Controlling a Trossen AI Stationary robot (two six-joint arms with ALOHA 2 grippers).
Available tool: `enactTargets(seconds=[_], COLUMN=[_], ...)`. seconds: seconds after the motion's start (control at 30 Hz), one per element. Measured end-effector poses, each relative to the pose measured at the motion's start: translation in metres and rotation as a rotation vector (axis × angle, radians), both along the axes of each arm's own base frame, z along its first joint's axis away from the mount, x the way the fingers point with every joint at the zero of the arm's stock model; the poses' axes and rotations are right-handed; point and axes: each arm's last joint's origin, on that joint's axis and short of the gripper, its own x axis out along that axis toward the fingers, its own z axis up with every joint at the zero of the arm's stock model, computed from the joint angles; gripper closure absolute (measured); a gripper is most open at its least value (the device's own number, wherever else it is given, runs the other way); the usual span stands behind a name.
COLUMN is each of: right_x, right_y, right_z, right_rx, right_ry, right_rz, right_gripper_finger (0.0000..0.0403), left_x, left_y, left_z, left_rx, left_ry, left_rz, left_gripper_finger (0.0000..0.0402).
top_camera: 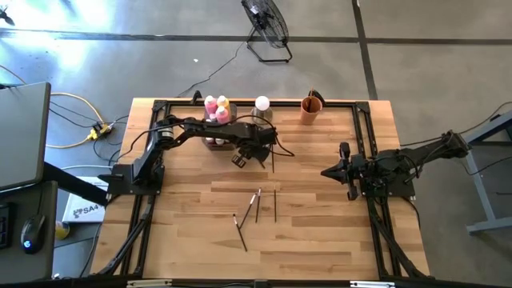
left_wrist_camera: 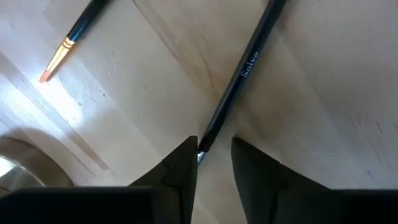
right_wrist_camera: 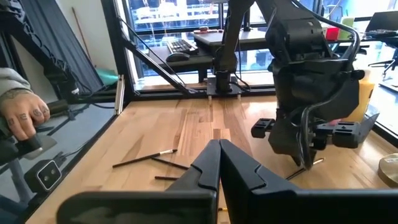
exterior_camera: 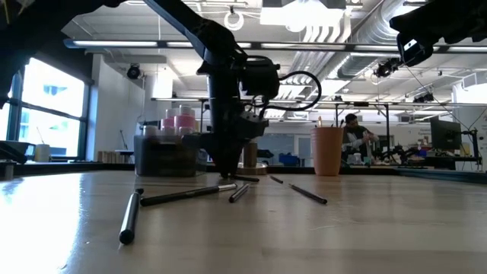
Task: Pick & Place Paint Supplies
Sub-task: Put the silver paintbrush into the orange cup
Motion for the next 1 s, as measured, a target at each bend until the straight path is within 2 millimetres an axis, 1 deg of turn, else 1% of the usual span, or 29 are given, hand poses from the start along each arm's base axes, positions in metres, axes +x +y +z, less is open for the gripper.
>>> enactTargets(seconds=[0.1, 0.17, 0.37, 0.43, 0.5, 0.7, 1.0], right_x=[0.0, 0.0, 0.0, 0.0, 0.0, 0.0, 0.0], right_y=[0.0, 0.0, 0.0, 0.0, 0.0, 0.0, 0.0], right_z=[0.0, 0.0, 0.0, 0.0, 0.0, 0.0, 0.0], right_rx=[-0.001, -0.001, -0.001, -0.002, -0.002, -0.001, 0.001], right_ry=[0.0, 0.0, 0.0, 0.0, 0.0, 0.0, 0.0], right_rz=[0.001, 0.001, 0.001, 0.0, 0.0, 0.0, 0.001], right_gripper_finger=[0.0401, 0.0401, 0.0401, 0.0401, 0.0401, 0.0401, 0.0401], left_x=[0.0, -0.001, -0.001, 0.0, 0.002, 0.007, 0.013], left_y=[-0.001, -0.001, -0.005, -0.009, -0.015, -0.038, -0.066], left_z=[0.0, -0.001, -0.002, -0.002, -0.001, -0.002, -0.002], left_rx=[-0.03, -0.06, -0.118, -0.127, -0.163, -0.316, -0.345], left_ry=[-0.01, -0.015, -0.026, -0.033, -0.047, -0.071, -0.104], left_rz=[0.024, 0.042, 0.098, 0.115, 0.119, 0.075, 0.14], left_gripper_finger=[0.0304, 0.0312, 0.0368, 0.0385, 0.0394, 0.0378, 0.0377])
